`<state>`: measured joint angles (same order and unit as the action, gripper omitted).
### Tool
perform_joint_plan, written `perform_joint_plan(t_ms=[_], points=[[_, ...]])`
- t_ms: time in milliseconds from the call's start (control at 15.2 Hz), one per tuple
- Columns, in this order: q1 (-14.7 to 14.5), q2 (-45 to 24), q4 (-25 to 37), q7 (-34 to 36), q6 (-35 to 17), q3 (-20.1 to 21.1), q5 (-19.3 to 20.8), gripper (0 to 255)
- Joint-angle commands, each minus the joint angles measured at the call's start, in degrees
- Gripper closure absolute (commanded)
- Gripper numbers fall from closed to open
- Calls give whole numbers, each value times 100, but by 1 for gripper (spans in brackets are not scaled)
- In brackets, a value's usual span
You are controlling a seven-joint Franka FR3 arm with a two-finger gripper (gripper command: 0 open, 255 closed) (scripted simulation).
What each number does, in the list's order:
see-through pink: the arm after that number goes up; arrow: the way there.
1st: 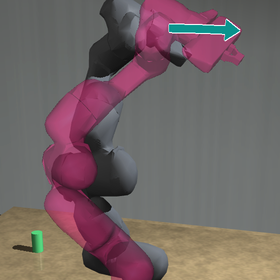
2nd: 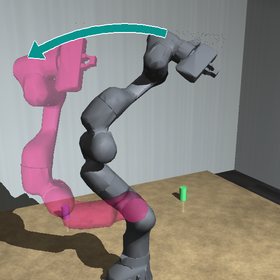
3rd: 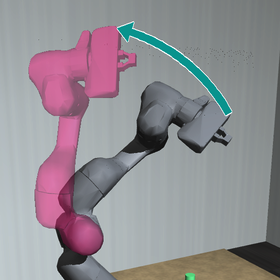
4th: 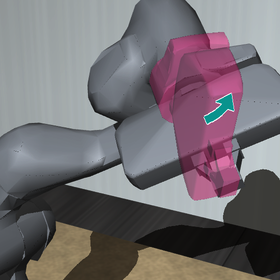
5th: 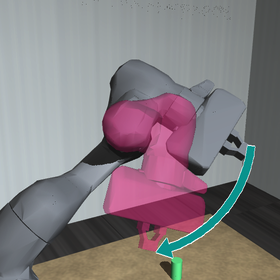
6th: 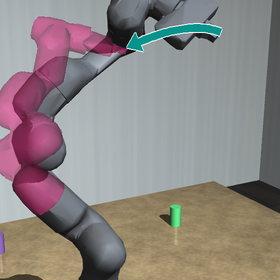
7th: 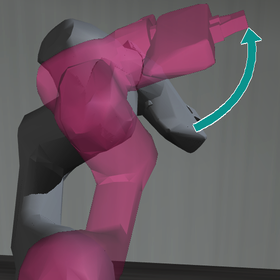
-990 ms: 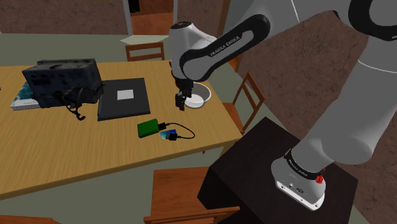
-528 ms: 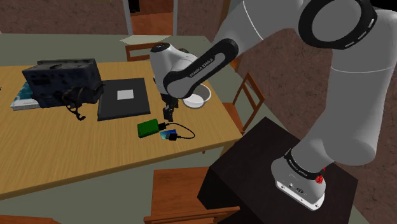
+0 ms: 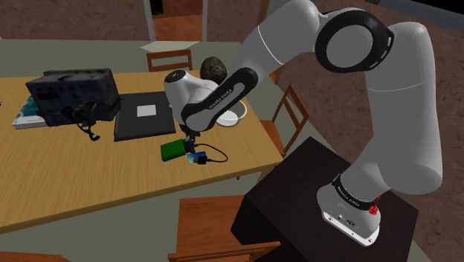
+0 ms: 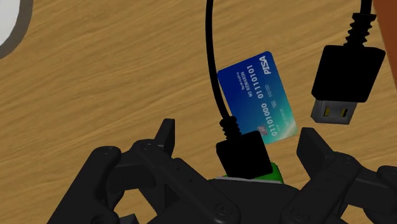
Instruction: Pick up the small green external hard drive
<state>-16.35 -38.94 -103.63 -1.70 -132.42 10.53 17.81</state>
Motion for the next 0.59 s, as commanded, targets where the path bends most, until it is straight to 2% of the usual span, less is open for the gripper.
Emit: perform_joint_plan(t_ms=[0,264,330,528], points=[[-16,-121,29,23,-91,-27,34,0],[-40,-283,77,56,-203,-61,73,0],[-42,-274,66,61,-205,-60,72,255],[-44,-277,69,62,-204,-59,72,255]])
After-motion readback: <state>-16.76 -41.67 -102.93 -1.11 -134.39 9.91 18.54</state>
